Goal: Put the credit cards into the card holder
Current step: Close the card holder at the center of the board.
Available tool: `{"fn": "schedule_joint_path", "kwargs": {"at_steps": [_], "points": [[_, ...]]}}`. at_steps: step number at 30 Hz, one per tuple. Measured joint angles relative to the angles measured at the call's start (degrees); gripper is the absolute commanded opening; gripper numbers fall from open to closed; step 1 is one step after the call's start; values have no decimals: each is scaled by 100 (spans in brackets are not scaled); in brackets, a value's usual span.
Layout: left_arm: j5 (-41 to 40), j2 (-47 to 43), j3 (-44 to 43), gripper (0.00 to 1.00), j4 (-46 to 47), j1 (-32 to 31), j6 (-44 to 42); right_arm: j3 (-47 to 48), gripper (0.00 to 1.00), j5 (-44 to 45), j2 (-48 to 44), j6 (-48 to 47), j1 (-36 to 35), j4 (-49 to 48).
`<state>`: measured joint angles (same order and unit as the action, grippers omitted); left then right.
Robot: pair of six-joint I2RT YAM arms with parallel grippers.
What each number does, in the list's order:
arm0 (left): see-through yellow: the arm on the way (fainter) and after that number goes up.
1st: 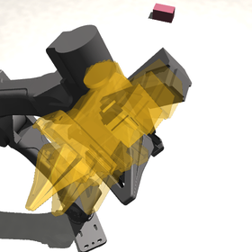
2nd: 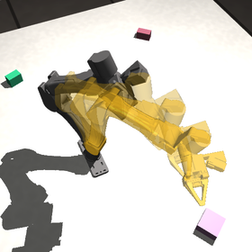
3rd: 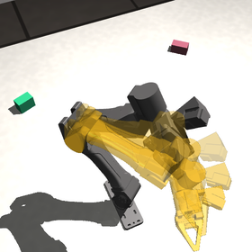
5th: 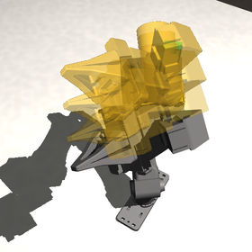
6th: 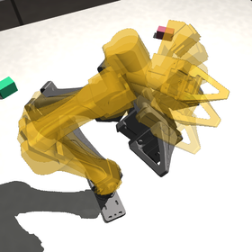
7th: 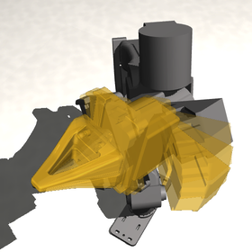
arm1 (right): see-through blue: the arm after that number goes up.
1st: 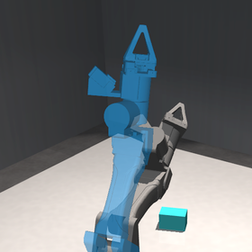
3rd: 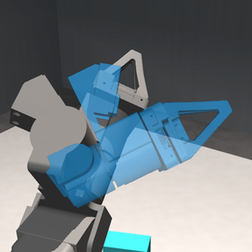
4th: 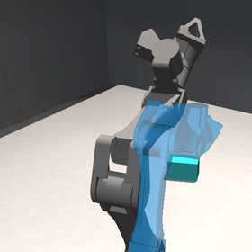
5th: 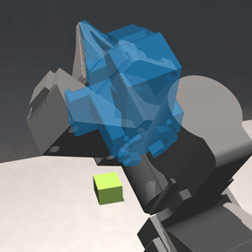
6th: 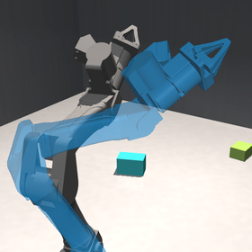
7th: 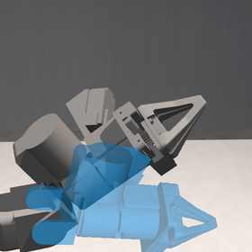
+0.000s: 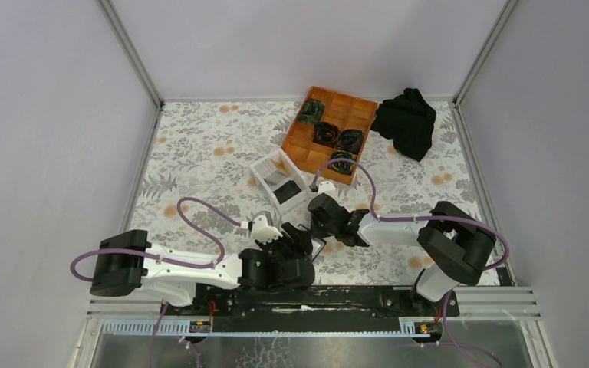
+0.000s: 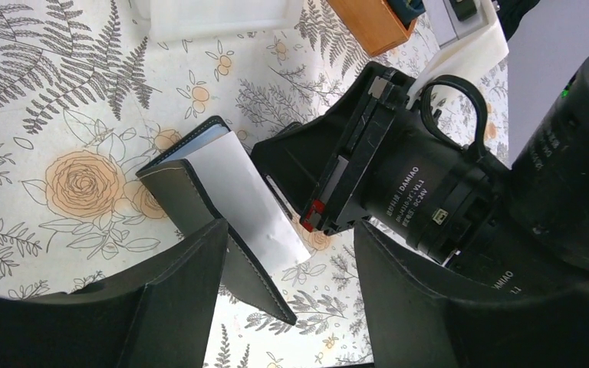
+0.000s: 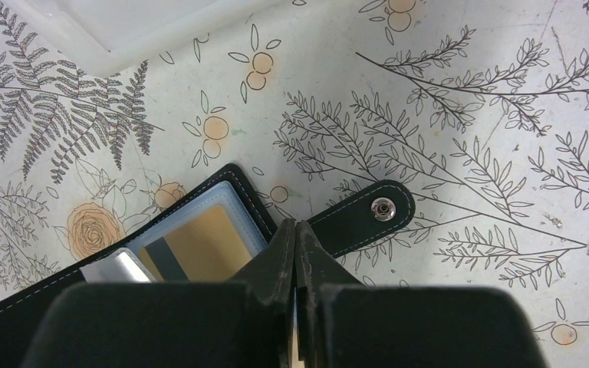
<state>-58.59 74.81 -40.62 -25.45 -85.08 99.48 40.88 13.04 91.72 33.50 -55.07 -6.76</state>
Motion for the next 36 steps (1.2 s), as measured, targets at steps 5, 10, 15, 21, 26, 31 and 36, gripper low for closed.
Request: {"fn": "schedule_joint_path", "kwargs": {"at_steps": [5,10,15,21,26,31,36], "points": [[-85,181,0,69,50,4,-4,-4,0,0,-2,2,0,-4],[-101,260,127,70,315,11,2,-17,0,2,-4,4,-2,-26],[-164,304,345,70,592,11,2,-26,0,4,-7,7,-2,-39],[-317,442,363,71,872,13,48,-26,0,4,-7,22,-2,-39],[-496,584,380,72,1054,39,122,-26,0,9,-7,66,-2,-37],[-671,669,380,73,1097,76,297,-26,0,48,-7,116,-7,-35],[-883,688,409,73,1078,81,730,-28,0,61,-4,157,-7,-35]]}}
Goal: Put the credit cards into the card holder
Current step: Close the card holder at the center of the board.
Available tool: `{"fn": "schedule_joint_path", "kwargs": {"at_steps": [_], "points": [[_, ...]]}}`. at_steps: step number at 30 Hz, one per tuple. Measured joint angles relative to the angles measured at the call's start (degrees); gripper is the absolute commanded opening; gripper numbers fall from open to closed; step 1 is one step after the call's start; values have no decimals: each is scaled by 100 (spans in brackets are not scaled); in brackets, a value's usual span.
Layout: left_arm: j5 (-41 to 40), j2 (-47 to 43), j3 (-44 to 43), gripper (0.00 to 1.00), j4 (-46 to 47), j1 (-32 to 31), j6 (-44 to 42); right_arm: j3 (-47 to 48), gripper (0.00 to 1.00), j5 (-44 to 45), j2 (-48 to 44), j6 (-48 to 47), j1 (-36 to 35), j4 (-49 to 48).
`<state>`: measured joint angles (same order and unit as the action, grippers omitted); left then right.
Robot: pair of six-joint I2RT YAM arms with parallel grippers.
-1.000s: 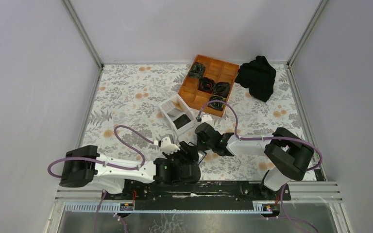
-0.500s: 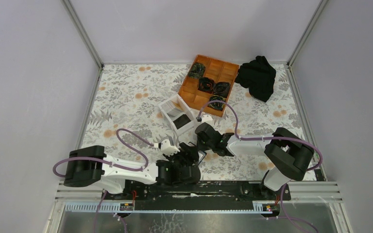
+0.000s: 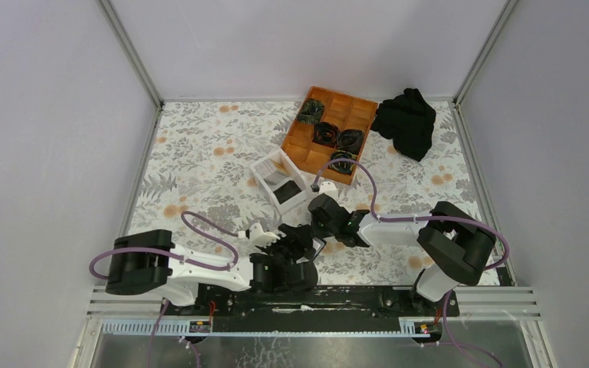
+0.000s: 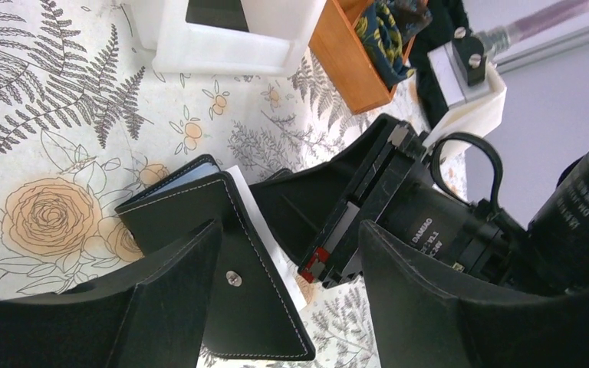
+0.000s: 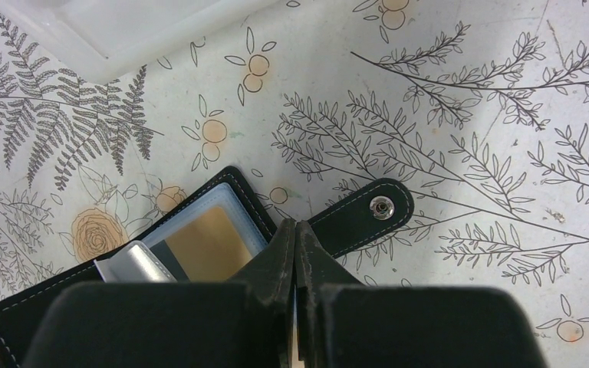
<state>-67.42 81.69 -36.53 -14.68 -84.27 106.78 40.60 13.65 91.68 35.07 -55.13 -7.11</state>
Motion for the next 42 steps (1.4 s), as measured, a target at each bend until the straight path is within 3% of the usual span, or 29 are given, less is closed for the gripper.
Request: {"fn": "schedule_joint_path", "kwargs": {"at_steps": [3,14,36,42], "points": [[-111,2,42,70,-24,7,264,0,0,22,7,35,-4,-2],[-205,-4,483,41,-151,20,1141,83,0,48,184,92,-11,-210],[-46,-260,680,40,35,352,1252,181,0,94,295,103,-24,-284],[170,-127,680,39,614,575,1134,90,8,236,122,109,-44,-94]]}}
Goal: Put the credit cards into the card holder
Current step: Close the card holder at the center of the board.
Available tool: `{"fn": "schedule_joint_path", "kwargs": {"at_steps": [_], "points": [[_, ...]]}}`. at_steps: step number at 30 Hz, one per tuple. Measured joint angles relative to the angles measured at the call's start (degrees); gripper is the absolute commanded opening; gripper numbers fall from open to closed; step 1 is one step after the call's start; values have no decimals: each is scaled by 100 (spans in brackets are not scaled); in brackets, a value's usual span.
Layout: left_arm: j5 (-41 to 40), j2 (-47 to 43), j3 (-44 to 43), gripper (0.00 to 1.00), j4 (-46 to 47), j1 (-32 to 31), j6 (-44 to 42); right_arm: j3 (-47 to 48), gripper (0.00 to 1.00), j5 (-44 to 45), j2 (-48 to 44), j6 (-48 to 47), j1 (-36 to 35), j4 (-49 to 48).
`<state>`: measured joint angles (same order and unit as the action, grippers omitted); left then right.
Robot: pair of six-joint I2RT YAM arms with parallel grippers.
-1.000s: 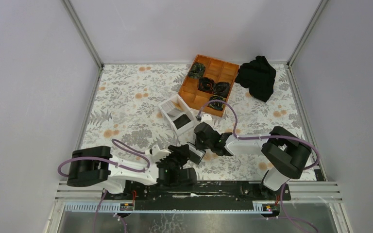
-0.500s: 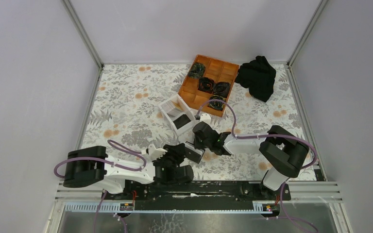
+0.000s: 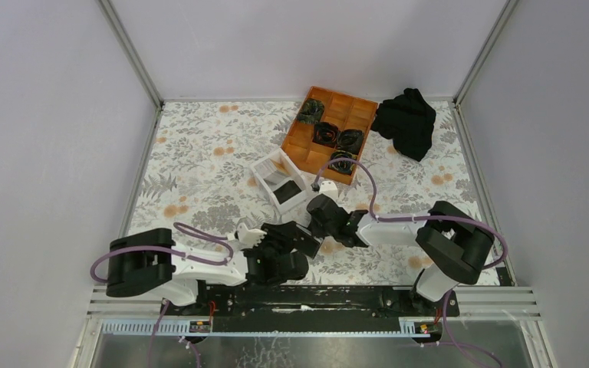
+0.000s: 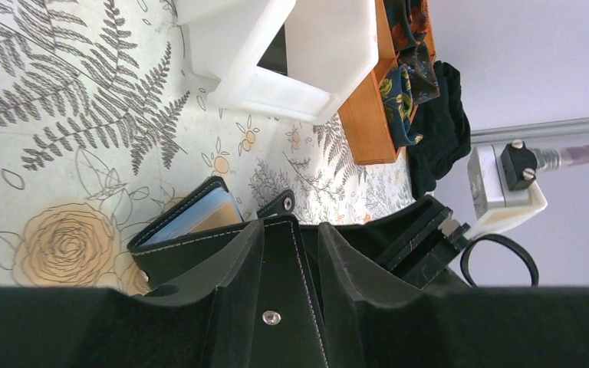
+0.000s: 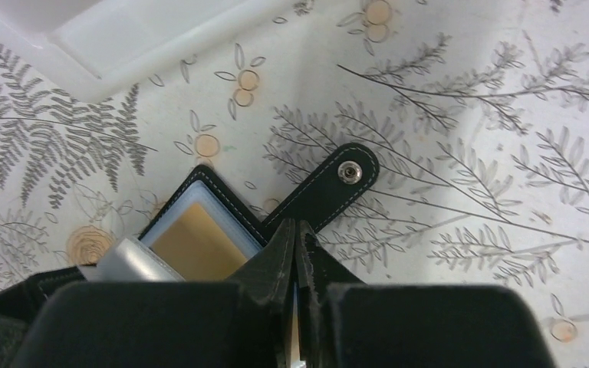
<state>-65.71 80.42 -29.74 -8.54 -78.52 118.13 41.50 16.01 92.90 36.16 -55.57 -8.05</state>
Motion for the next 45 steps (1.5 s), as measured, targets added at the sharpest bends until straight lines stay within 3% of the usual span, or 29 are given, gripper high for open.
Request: {"fn": "schedule_joint_path", "kwargs": {"at_steps": [12,24,29,33,45], "points": [[378,258,-2,39,835,310,-520,-262,23,560,-546,-131,11,866],[682,625,-236,39,1307,518,-1045,-437,25,796,-1246,-186,50,1263],[833,824,-376,40,1368,546,-1145,-538,39,833,-1414,-192,160,1285],[905,992,-433,40,1366,555,-1145,-730,46,682,-1467,-197,439,1163],[990,1292,-691,40,1102,634,-1132,-1545,46,-404,-2070,0,1292,-118]]}}
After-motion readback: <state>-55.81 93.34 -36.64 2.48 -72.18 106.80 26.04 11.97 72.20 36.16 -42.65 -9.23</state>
